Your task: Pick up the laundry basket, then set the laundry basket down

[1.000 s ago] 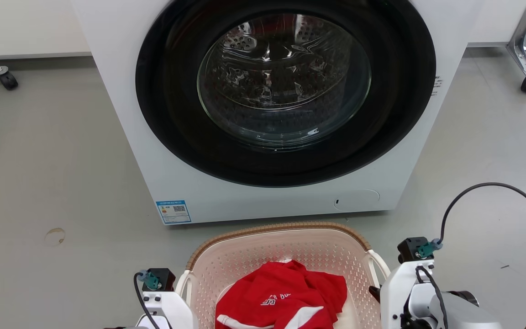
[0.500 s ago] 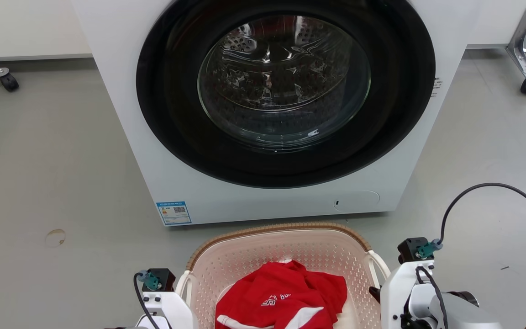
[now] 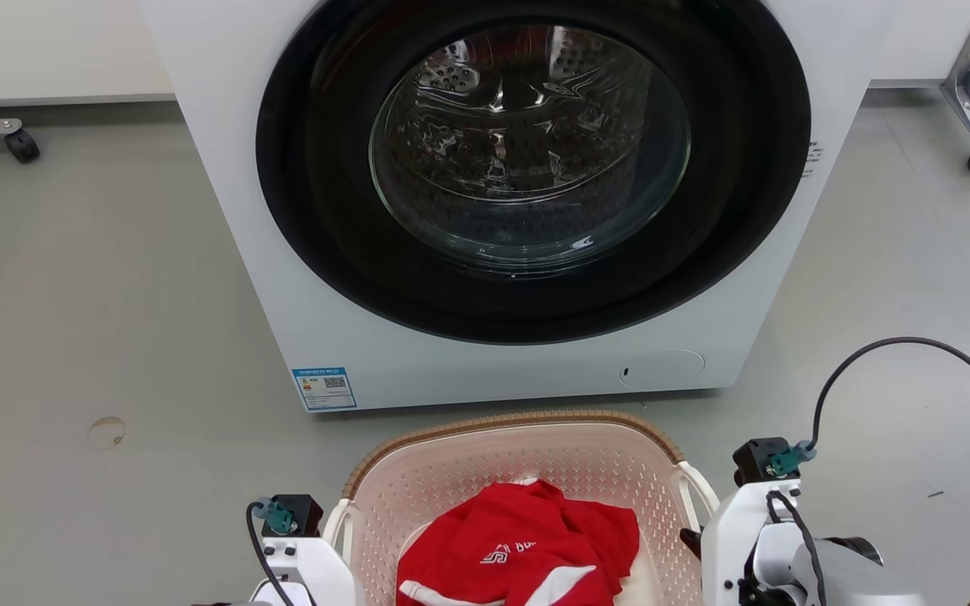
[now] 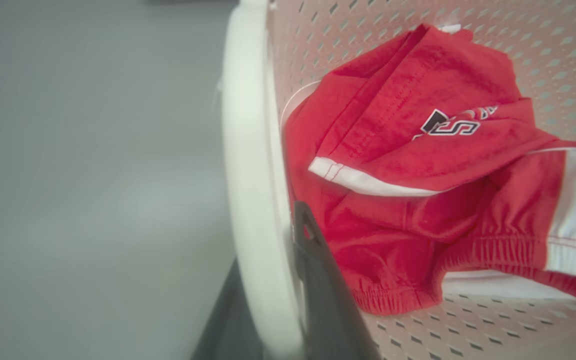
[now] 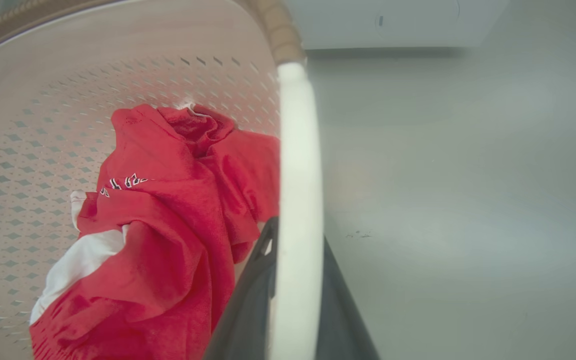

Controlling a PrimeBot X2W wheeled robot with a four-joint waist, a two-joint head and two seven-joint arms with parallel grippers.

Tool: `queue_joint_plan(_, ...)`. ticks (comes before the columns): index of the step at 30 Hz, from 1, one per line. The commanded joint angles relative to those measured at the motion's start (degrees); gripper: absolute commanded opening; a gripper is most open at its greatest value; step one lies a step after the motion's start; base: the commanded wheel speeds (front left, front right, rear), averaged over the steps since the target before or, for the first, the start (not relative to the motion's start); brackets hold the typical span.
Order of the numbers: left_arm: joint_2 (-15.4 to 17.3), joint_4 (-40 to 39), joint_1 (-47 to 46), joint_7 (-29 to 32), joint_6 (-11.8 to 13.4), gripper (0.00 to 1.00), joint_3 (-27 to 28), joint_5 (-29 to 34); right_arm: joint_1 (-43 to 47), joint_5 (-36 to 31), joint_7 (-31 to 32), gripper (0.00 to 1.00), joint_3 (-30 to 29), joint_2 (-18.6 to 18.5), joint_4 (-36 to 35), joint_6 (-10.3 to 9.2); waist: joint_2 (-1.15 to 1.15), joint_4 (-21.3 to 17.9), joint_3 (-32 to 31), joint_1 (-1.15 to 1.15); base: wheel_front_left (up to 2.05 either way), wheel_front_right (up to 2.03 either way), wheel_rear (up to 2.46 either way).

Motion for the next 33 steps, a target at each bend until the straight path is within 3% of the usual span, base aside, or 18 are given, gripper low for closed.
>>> queue_joint_plan(1, 10.5, 1.5, 0.2, 0.4, 2.8, 0.00, 1.5, 0.4, -2.5, 0.2, -1.8, 0.00, -0.2, -8.2, 3.8, -0.80, 0.00, 0.0, 0.1, 0.00, 0.00, 0.00, 0.00)
queue_joint_plan(17, 10.4, 1.5, -1.3, -0.4, 2.9, 0.00, 0.4, -0.1, -4.1, 0.3, -2.7, 0.00, 0.3, -8.2, 3.9, -0.80, 0.00, 0.0, 3.4, 0.00, 0.00, 0.00, 0.00)
queue_joint_plan(33, 8.8, 1.5, -7.0, -5.9, 3.7, 0.00, -1.3, 0.4, -9.1, -0.7, -6.8, 0.00, 0.3, -8.2, 5.4, -0.80, 0.00, 0.1, 15.2, 0.00, 0.00, 0.00, 0.00)
